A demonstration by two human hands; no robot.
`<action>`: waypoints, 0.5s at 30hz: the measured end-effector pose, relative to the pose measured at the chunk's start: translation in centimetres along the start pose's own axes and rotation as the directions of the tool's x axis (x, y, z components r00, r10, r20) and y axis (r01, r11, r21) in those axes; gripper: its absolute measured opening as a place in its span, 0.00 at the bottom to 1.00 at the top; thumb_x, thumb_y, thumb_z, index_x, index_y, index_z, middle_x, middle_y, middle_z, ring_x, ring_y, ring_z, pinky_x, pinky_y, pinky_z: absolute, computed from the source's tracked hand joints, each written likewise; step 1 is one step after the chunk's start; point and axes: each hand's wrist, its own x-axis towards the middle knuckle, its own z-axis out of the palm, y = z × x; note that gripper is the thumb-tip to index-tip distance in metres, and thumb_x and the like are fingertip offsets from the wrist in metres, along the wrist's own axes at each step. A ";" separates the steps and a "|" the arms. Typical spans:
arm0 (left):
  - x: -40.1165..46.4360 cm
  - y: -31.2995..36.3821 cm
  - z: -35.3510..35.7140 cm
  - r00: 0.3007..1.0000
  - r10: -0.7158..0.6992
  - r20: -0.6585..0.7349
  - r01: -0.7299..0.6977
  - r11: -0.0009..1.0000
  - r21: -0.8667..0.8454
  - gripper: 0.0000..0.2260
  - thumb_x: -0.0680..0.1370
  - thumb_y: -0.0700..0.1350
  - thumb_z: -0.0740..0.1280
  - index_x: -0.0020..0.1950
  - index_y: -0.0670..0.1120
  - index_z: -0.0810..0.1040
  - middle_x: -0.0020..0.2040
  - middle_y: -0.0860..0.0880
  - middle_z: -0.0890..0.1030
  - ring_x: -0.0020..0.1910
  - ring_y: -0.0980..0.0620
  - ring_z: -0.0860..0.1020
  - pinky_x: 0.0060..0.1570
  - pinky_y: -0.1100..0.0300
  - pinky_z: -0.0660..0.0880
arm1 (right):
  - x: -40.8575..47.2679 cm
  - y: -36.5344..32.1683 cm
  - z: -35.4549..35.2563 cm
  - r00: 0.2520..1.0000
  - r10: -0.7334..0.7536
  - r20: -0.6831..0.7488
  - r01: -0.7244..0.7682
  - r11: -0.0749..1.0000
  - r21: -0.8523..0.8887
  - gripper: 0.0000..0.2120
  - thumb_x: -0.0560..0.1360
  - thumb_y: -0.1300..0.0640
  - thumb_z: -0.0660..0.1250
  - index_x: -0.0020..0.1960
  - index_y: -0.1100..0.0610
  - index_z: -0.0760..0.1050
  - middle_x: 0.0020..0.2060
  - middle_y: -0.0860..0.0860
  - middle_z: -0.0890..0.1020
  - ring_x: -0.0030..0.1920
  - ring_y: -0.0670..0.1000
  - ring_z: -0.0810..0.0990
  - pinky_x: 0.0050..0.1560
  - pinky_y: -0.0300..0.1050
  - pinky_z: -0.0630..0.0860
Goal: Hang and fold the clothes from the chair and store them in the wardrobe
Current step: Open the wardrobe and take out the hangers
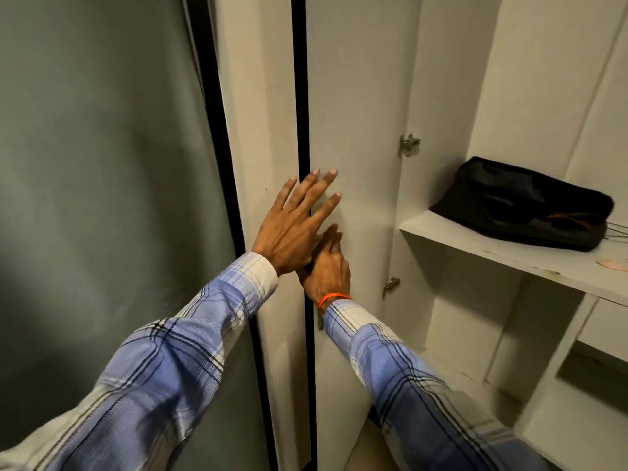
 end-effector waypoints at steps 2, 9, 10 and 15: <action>-0.9 -2.9 1.1 0.994 0.004 0.110 -0.015 0.995 0.097 0.30 0.76 0.57 0.50 0.75 0.46 0.68 0.80 0.43 0.55 0.79 0.43 0.51 0.76 0.41 0.47 | 1.0 -1.5 1.8 1.000 0.015 0.020 -0.014 0.998 -0.064 0.45 0.76 0.51 0.67 0.77 0.67 0.40 0.76 0.67 0.52 0.76 0.63 0.59 0.71 0.50 0.64; -1.9 -9.3 4.0 0.983 -0.022 0.184 -0.016 0.979 0.203 0.31 0.77 0.57 0.63 0.78 0.50 0.61 0.81 0.47 0.48 0.79 0.45 0.43 0.75 0.37 0.44 | 4.1 -5.0 7.4 0.996 0.076 -0.043 -0.082 0.981 -0.178 0.46 0.76 0.53 0.68 0.77 0.69 0.40 0.75 0.70 0.53 0.76 0.65 0.58 0.70 0.52 0.66; -2.0 -9.9 4.4 0.982 -0.027 0.188 -0.014 0.977 0.211 0.31 0.77 0.57 0.63 0.78 0.51 0.60 0.81 0.47 0.47 0.79 0.46 0.42 0.75 0.37 0.43 | 4.5 -5.4 8.0 0.995 0.079 -0.058 -0.088 0.979 -0.182 0.45 0.76 0.54 0.68 0.77 0.69 0.40 0.75 0.70 0.53 0.75 0.65 0.59 0.70 0.52 0.67; -2.2 -11.4 5.6 0.989 0.018 0.149 -0.048 0.979 0.200 0.32 0.76 0.57 0.64 0.78 0.50 0.60 0.81 0.46 0.48 0.79 0.44 0.44 0.74 0.35 0.46 | 5.0 -5.8 9.5 0.990 0.111 -0.085 -0.125 0.976 -0.176 0.49 0.74 0.51 0.70 0.77 0.69 0.39 0.75 0.70 0.52 0.76 0.64 0.57 0.70 0.52 0.68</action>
